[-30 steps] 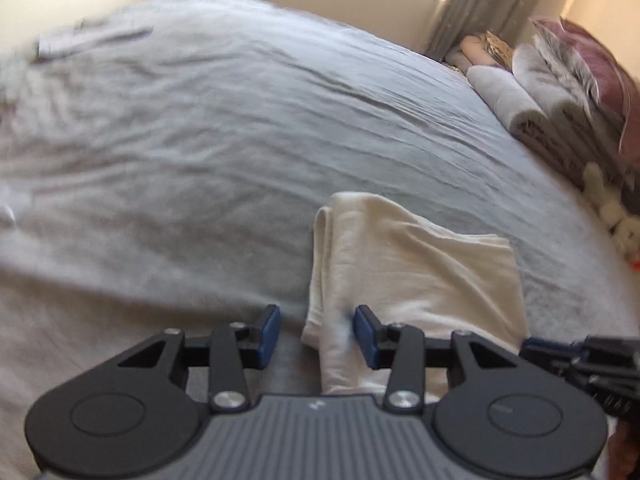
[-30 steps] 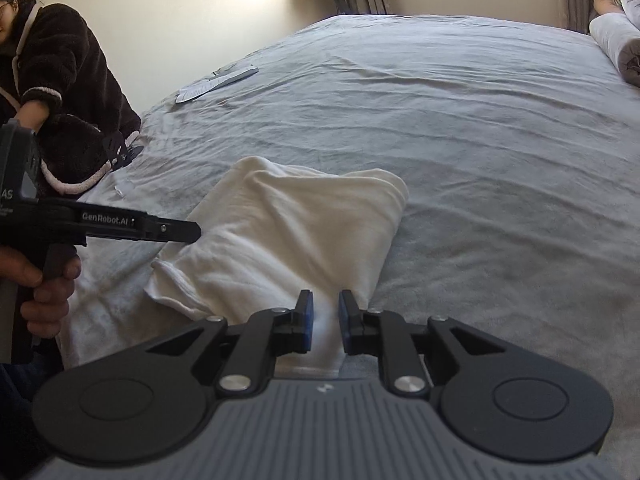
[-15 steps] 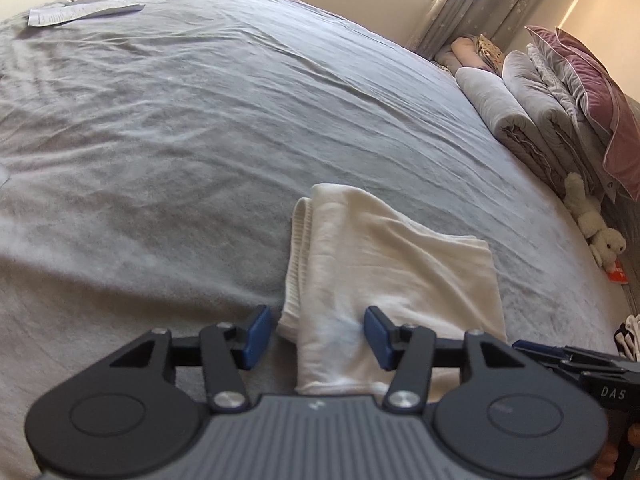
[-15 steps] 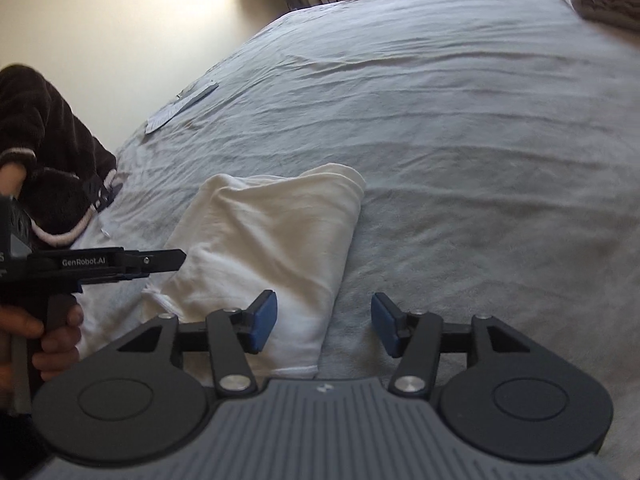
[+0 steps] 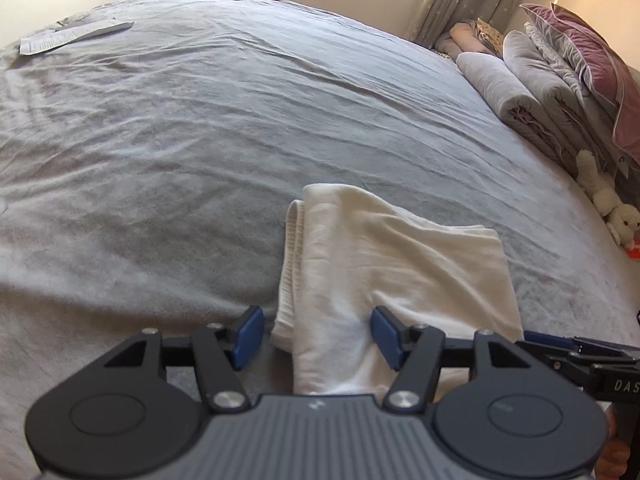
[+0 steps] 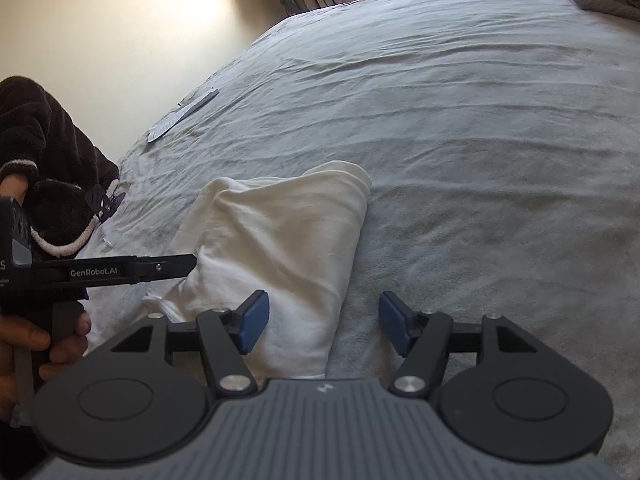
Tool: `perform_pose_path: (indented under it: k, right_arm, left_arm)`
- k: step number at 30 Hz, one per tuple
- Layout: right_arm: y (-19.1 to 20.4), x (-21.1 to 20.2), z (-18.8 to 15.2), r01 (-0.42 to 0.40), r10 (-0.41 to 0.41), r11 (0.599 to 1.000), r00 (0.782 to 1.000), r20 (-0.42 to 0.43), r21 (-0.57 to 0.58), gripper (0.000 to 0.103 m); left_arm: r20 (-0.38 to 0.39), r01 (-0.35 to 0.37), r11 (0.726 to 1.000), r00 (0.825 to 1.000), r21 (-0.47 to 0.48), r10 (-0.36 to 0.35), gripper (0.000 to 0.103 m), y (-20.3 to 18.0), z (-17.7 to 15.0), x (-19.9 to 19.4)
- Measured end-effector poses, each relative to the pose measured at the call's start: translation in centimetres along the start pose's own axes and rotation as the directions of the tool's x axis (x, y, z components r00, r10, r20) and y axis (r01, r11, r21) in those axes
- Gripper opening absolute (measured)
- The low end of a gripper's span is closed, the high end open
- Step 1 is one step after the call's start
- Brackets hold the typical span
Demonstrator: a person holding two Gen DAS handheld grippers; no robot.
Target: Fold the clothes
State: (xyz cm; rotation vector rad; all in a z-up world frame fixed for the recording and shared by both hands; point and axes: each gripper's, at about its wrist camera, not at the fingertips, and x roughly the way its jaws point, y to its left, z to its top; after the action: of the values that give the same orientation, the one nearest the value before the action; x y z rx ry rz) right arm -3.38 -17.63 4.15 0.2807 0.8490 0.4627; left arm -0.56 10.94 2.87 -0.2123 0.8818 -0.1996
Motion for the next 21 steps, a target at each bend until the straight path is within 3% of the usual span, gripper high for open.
perform_pose_path:
  k: [8, 9, 10, 11, 13, 16, 21]
  right_arm:
    - [0.8, 1.0, -0.6, 0.026, -0.023, 0.998, 0.999, 0.044, -0.054, 0.071]
    - [0.9, 1.2, -0.7, 0.029, -0.026, 0.998, 0.998, 0.054, -0.064, 0.072]
    - [1.1, 1.3, -0.8, 0.034, -0.029, 0.997, 0.998, 0.064, -0.075, 0.071]
    - [1.4, 1.5, -0.8, 0.041, -0.035, 0.995, 0.997, 0.071, -0.092, 0.069]
    - [1.8, 1.7, -0.9, 0.041, -0.032, 0.993, 0.996, 0.079, -0.109, 0.038]
    - [1.9, 1.5, -0.6, 0.048, -0.038, 0.993, 0.995, 0.093, -0.104, 0.022]
    - [2.1, -1.7, 0.8, 0.058, -0.041, 0.991, 0.990, 0.137, -0.124, 0.017]
  left_arm:
    - [0.025, -0.024, 1.000, 0.999, 0.001, 0.024, 0.062, -0.5, -0.3, 0.3]
    - [0.031, -0.028, 1.000, 0.999, 0.002, 0.027, 0.060, -0.6, -0.3, 0.2]
    - [0.034, -0.021, 1.000, 0.999, 0.007, 0.021, 0.050, -0.7, -0.4, 0.2]
    - [0.037, -0.015, 1.000, 0.999, 0.003, 0.015, 0.041, -0.7, -0.4, 0.2]
    - [0.041, -0.001, 1.000, 0.999, -0.009, 0.001, 0.030, -0.6, -0.3, 0.1]
    - [0.050, 0.029, 0.999, 0.998, -0.030, -0.027, 0.023, -0.5, -0.3, -0.3]
    - [0.085, 0.141, 0.988, 0.987, -0.067, -0.135, 0.020, -1.0, -0.3, -2.0]
